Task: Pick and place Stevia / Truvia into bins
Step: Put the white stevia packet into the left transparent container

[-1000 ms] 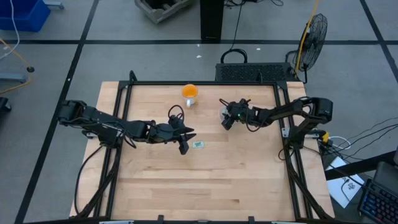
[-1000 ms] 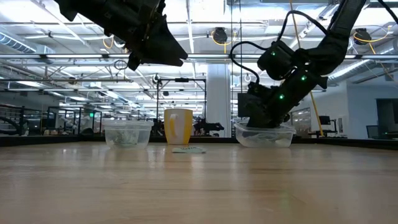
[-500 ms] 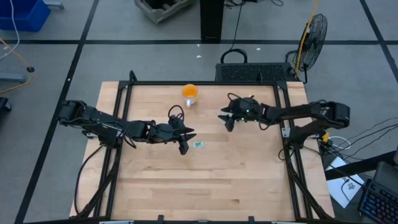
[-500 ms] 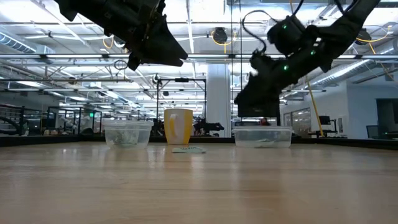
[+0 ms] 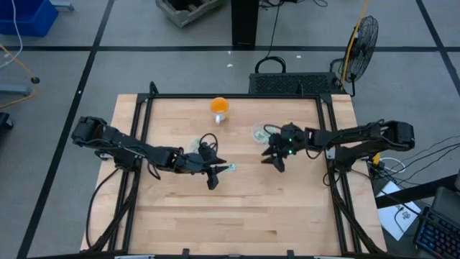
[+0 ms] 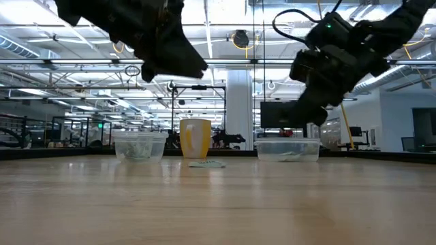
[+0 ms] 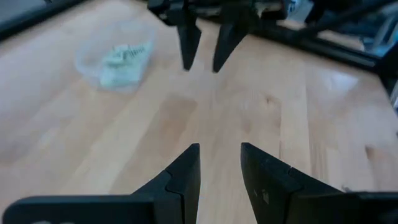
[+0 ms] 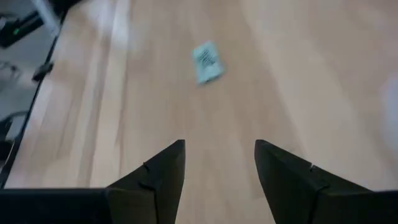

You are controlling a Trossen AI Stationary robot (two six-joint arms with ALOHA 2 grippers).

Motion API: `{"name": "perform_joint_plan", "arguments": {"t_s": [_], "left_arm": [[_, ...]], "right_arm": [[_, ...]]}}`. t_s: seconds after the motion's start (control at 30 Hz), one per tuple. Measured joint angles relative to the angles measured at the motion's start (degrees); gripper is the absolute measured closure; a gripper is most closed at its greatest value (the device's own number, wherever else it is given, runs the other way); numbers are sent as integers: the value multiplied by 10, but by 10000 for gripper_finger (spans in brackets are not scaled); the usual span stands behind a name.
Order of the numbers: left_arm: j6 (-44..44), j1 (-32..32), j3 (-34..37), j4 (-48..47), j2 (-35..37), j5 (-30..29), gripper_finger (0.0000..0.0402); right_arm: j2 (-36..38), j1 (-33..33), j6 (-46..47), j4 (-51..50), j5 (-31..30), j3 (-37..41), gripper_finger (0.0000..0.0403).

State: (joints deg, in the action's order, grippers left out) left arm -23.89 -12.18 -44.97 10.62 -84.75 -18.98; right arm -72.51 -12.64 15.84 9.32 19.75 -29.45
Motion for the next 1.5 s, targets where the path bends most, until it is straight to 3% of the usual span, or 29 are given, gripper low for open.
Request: {"name": "perform_joint_plan", "arguments": {"t_s": [0.27,0.43,0.77,0.87,0.97,1.3,1.5], "left_arm": [[83,-7,0,114,-79,-3,282],[30,-9,0,161,-124,-15,282],[-118,-31,0,118,-182,-29,282],[-138,-40,0,88,-181,-70,282],[-128,-43,0,73,-181,-102,282],[-27,-26,0,48,-181,-95,282],[2,6,0,49,-181,-54,281]], "right_arm": [[0,44,-46,178,0,62,225],[0,49,-77,255,0,86,225],[-2,49,-73,255,-1,93,227],[-2,49,-61,256,-1,94,227],[-2,49,-61,256,-1,94,229],[-2,49,-60,256,-1,94,231],[-2,49,-60,265,-1,94,232]]}}
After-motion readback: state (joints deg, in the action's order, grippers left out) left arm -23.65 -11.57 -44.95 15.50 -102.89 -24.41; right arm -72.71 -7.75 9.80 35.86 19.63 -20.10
